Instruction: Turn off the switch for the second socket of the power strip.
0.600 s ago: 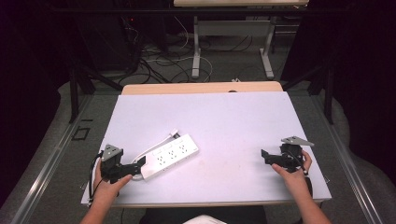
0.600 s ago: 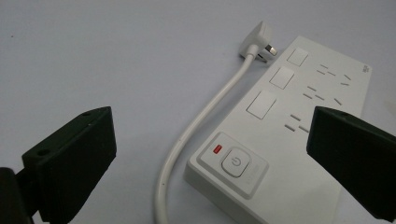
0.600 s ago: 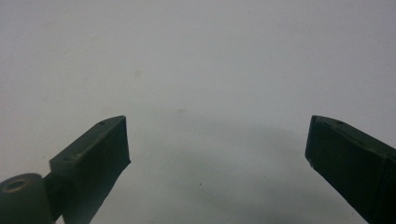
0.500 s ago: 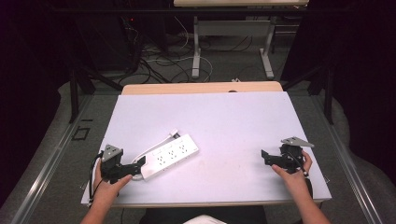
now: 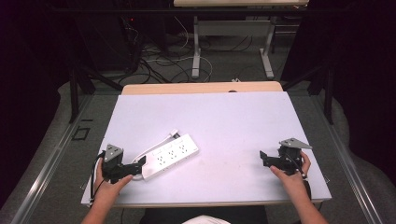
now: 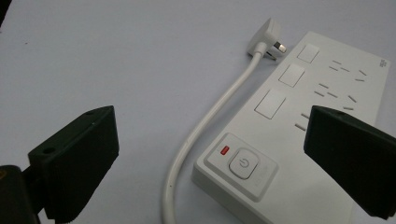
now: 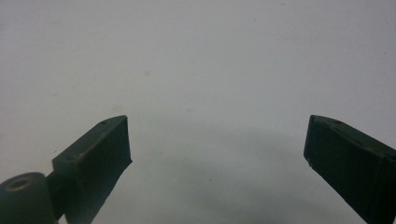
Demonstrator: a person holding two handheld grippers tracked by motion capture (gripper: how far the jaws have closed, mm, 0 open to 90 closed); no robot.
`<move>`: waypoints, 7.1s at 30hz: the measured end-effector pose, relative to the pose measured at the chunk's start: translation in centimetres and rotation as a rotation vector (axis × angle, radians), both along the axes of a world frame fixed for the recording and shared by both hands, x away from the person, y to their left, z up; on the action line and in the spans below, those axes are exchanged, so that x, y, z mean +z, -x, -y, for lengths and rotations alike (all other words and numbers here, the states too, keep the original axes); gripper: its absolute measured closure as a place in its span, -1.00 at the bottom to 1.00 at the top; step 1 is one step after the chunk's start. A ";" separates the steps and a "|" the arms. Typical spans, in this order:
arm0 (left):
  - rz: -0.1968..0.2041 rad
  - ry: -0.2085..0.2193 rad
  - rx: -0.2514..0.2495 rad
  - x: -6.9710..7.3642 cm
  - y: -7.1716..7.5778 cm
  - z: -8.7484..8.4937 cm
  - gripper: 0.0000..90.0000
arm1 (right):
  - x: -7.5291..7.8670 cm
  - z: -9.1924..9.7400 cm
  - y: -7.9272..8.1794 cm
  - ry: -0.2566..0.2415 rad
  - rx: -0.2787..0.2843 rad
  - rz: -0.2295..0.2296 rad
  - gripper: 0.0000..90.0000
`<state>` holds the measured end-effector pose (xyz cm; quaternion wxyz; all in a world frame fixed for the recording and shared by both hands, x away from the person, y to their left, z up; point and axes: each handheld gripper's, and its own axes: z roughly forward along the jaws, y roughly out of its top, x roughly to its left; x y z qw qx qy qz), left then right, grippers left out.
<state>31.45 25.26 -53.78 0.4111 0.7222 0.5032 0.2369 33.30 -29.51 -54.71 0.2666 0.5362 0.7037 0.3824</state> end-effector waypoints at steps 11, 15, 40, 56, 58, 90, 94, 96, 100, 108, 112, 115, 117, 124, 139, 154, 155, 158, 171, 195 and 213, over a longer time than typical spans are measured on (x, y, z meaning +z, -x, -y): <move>0.034 -0.013 0.018 0.5 0.1 -0.1 -0.88 | 0.1 -0.5 0.2 0.002 0.016 -0.007 -0.83; 0.040 -0.047 0.015 0.8 0.3 0.0 -0.68 | 0.0 -0.6 0.2 0.005 0.029 0.000 -0.81; 0.034 -0.061 -0.057 2.1 -0.3 0.3 -0.57 | -0.2 -1.0 0.4 -0.006 0.041 -0.018 -0.78; -0.001 -0.081 -0.092 3.8 -1.2 0.6 -0.55 | -0.3 -1.2 0.4 -0.001 0.043 -0.028 -0.76; -0.009 -0.077 -0.095 4.0 -1.4 0.7 -0.54 | -0.3 -1.3 0.4 -0.008 0.039 -0.027 -0.76; -0.099 -0.095 -0.183 6.9 -3.7 2.5 -0.21 | -0.5 -1.3 0.5 -0.011 0.045 -0.036 -0.75; -0.106 -0.097 -0.192 7.3 -4.0 2.6 -0.14 | -0.5 -1.5 0.5 -0.002 0.056 -0.031 -0.75; -0.106 -0.092 -0.191 7.4 -4.1 2.8 -0.11 | -0.5 -1.6 0.6 0.002 0.057 -0.026 -0.75; -0.117 -0.098 -0.195 7.7 -4.4 3.0 -0.05 | -0.5 -1.6 0.6 0.001 0.075 -0.026 -0.77; -0.146 -0.105 -0.210 8.0 -5.1 3.6 0.05 | -0.5 -1.7 0.5 -0.010 0.105 -0.040 -0.95; -0.158 -0.108 -0.217 8.0 -5.5 4.0 0.11 | -0.5 -1.9 0.5 -0.012 0.112 -0.050 -1.00; -0.164 -0.118 -0.226 8.1 -5.7 4.3 0.16 | -0.5 -1.9 0.5 -0.013 0.121 -0.052 -1.00; -0.171 -0.120 -0.234 8.2 -5.9 4.6 0.19 | -0.5 -1.9 0.5 -0.009 0.122 -0.051 -1.00; -0.191 -0.124 -0.245 8.2 -6.4 5.3 0.27 | -0.5 -1.9 0.4 -0.004 0.126 -0.056 -1.00; -0.272 -0.147 -0.273 7.8 -7.6 6.6 0.51 | -0.6 -2.0 0.4 0.007 0.141 -0.063 -1.00; -0.355 -0.150 -0.277 6.6 -8.7 7.8 0.70 | -0.7 -2.1 0.4 0.003 0.145 -0.074 -1.00; -0.365 -0.151 -0.280 6.5 -8.8 7.9 0.70 | -0.7 -2.1 0.4 0.003 0.145 -0.074 -1.00; -0.369 -0.156 -0.282 6.3 -9.0 8.1 0.72 | -0.8 -2.1 0.4 0.004 0.146 -0.076 -1.00; -0.420 -0.145 -0.268 5.1 -10.4 9.0 0.85 | -0.8 -2.1 0.3 0.000 0.151 -0.079 -1.00; -0.474 -0.159 -0.263 3.6 -11.3 10.7 1.00 | -0.9 -2.1 0.3 0.003 0.162 -0.082 -1.00; -0.495 -0.181 -0.252 2.8 -11.5 11.1 1.00 | -0.9 -2.1 0.2 0.008 0.170 -0.085 -1.00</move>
